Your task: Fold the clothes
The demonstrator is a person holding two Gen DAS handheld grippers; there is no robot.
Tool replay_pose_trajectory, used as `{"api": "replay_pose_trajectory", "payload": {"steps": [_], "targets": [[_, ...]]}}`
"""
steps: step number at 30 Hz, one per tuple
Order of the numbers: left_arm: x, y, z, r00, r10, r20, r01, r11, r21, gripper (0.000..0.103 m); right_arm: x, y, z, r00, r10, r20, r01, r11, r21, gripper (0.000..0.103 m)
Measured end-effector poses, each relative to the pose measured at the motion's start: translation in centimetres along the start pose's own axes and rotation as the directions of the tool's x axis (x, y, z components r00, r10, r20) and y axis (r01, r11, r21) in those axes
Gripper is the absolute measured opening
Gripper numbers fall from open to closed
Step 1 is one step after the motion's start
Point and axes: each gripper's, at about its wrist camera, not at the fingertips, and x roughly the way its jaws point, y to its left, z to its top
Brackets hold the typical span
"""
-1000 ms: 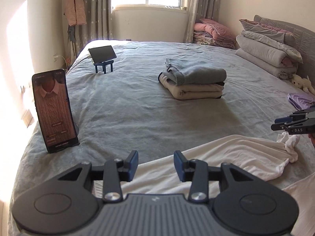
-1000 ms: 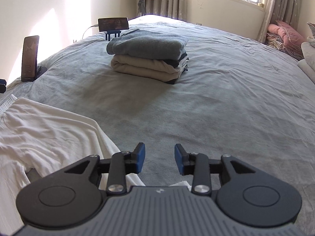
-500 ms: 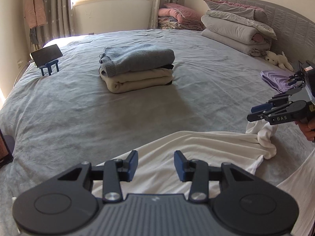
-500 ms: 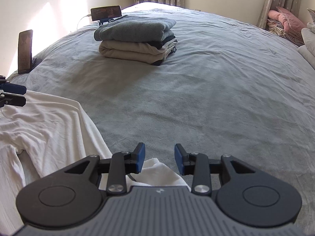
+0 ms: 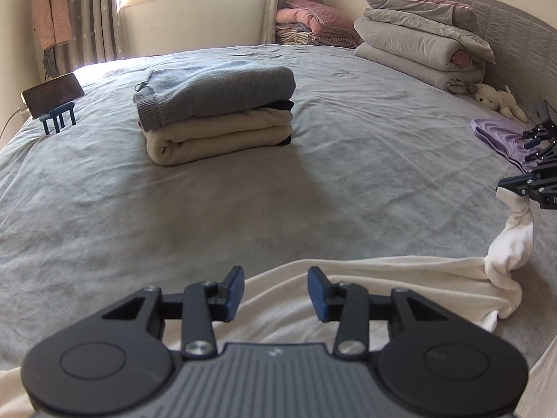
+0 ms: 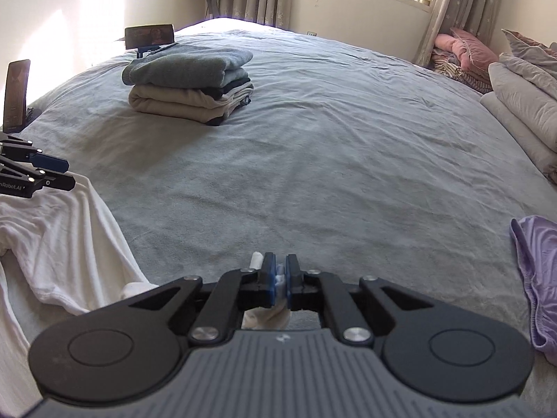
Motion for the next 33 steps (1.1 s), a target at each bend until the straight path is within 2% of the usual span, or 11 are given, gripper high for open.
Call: {"api": "replay_pose_trajectory", "payload": {"steps": [7, 10, 17, 19, 22, 23, 25, 30, 33], "targets": [[0.9, 0.2, -0.1, 1.0, 0.004, -0.008, -0.004, 1.0, -0.003, 0.041, -3.3, -3.6, -2.0, 0.993, -0.08, 0.09, 0.074, 0.995, 0.061, 0.006], [1.1, 0.1, -0.3, 1.0, 0.004, -0.014, -0.004, 1.0, 0.002, 0.041, -3.7, -4.2, -3.6, 0.991, -0.072, 0.114, 0.065, 0.996, 0.065, 0.006], [1.0, -0.4, -0.3, 1.0, 0.017, -0.013, -0.017, 0.999, 0.032, 0.041, -2.5, -5.7, -7.6, 0.996, -0.08, 0.033, 0.075, 0.989, 0.125, 0.007], [0.7, -0.7, -0.2, 1.0, 0.017, -0.007, -0.016, 0.999, 0.042, 0.041, -2.8, -5.8, -7.6, 0.997, -0.071, 0.036, 0.065, 0.988, 0.14, 0.016], [-0.1, -1.8, 0.1, 1.0, -0.004, 0.011, 0.004, 0.998, 0.07, 0.041, -3.3, -5.7, -7.5, 0.998, -0.043, 0.046, 0.036, 0.988, 0.149, 0.018], [-0.3, -2.4, 0.2, 1.0, -0.021, 0.014, 0.02, 0.997, 0.077, 0.041, -3.6, -5.5, -7.3, 0.998, -0.026, 0.053, 0.019, 0.989, 0.144, 0.021], [-0.8, -3.6, 0.3, 0.998, -0.062, 0.02, 0.06, 0.994, 0.09, 0.041, -3.7, -5.1, -7.0, 0.998, -0.019, 0.065, 0.01, 0.991, 0.133, 0.038], [-1.2, -7.5, 0.7, 0.981, -0.194, 0.016, 0.191, 0.975, 0.11, 0.041, -3.8, -4.9, -6.8, 0.997, -0.006, 0.081, -0.005, 0.99, 0.138, 0.039], [-0.6, -9.7, 0.9, 0.959, -0.284, -0.002, 0.283, 0.955, 0.09, 0.041, -3.4, -4.9, -7.0, 0.998, 0.02, 0.066, -0.029, 0.989, 0.142, 0.039]]}}
